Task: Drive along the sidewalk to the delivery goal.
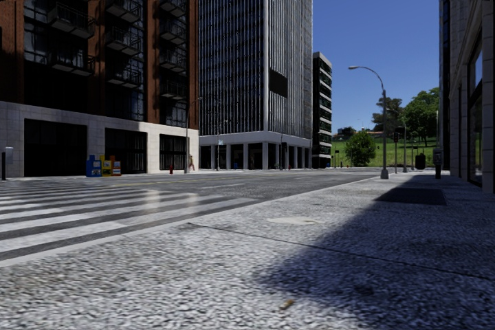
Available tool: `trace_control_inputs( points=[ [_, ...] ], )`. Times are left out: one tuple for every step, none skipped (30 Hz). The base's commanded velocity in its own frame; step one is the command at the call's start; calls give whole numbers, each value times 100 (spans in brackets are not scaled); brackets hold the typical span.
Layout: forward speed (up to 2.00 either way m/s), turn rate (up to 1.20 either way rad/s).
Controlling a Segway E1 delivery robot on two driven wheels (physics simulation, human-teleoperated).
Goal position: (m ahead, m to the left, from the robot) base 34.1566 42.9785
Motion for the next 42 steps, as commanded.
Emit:
trace_control_inputs(
  points=[
    [150, 0],
    [150, 0],
    [150, 0],
    [150, 0],
    [150, 0],
    [150, 0],
    [150, 0],
    [150, 0],
    [150, 0],
    [150, 0],
    [150, 0],
    [150, 0],
    [150, 0],
    [150, 12],
    [150, 32],
    [150, 58],
    [150, 70],
    [150, 70],
    [150, 79],
    [150, 83],
    [150, 85],
    [150, 85],
    [150, 85],
    [150, 85],
    [150, 85],
    [150, 85],
    [150, 85],
    [150, 85],
    [150, 85],
    [150, 85],
    [150, 85],
    [150, 85],
    [150, 84],
    [150, 84],
    [150, 75],
    [150, 26],
    [150, 9],
    [150, 0],
    [150, 0],
    [150, 0],
    [150, 0],
    [150, 0]
  ],
)
